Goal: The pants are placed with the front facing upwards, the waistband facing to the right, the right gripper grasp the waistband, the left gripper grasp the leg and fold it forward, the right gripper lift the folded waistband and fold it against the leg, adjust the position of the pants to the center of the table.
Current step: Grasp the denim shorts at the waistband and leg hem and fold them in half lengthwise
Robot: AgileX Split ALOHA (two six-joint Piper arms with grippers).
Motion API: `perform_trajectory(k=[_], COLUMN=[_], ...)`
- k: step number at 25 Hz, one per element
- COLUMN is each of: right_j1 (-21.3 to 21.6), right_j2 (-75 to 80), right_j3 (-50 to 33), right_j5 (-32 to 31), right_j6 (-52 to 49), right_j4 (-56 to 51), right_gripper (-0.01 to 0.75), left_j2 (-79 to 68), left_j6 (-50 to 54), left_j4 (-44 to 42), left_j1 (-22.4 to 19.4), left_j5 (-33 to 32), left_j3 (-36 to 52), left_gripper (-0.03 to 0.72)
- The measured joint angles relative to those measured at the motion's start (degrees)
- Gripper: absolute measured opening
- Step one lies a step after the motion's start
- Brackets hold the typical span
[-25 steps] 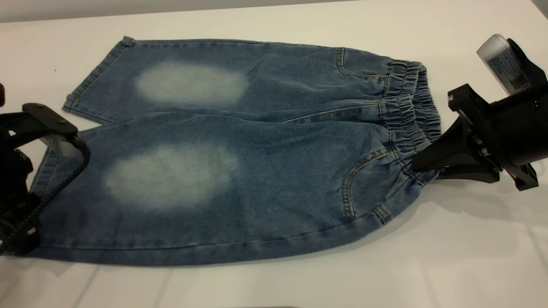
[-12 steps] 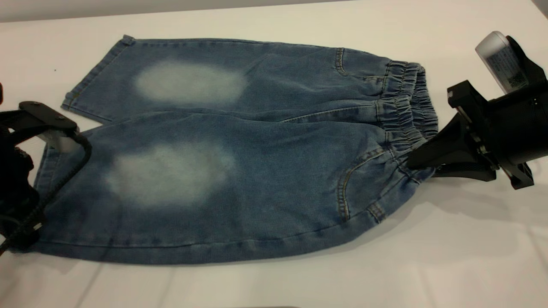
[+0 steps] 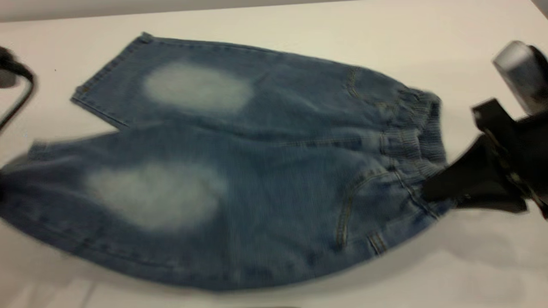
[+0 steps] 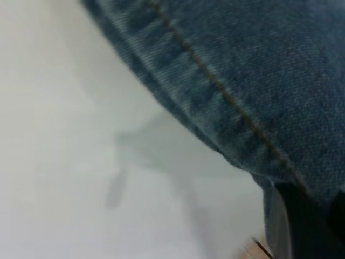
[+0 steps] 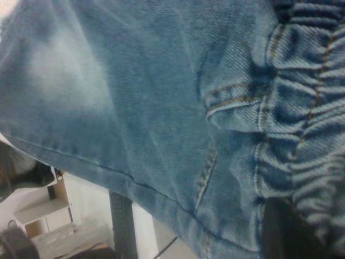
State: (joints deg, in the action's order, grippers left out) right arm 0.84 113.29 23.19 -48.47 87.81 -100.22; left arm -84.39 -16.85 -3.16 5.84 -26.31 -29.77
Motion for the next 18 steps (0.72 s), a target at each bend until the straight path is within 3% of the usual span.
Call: perform_trajectory(k=[3,8,13,18], right_j1=[0.00,0.00,0.00,0.00], right_j2=[-4.21,-7.32,-7.33,-7.33], right_j3=[-3.81,-5.14,-3.61,0.72], right_j5=[-0.17,-1.83,-6.42,-7.96], right_j6=[-1.32,-7.64,-13.20,-24.04], right_j4=[0.52,0.33,-3.36,-3.77], right_gripper=[0.040,0.040,0.040,0.040], left_j2=[7.78,16.31,11.77,1.45], left_j6=[0.54,6.01,13.95,19.76], left_j4=[-0.99,-8.37,-17.93,-23.07], left_j1=[0.00,0.00,0.00,0.00], left_j5=[-3.81,-0.75,1.66,8.02], left_j3=[1.32,0.57,-2.78,-9.10], left_gripper=[0.060,0.060,0.060,0.060])
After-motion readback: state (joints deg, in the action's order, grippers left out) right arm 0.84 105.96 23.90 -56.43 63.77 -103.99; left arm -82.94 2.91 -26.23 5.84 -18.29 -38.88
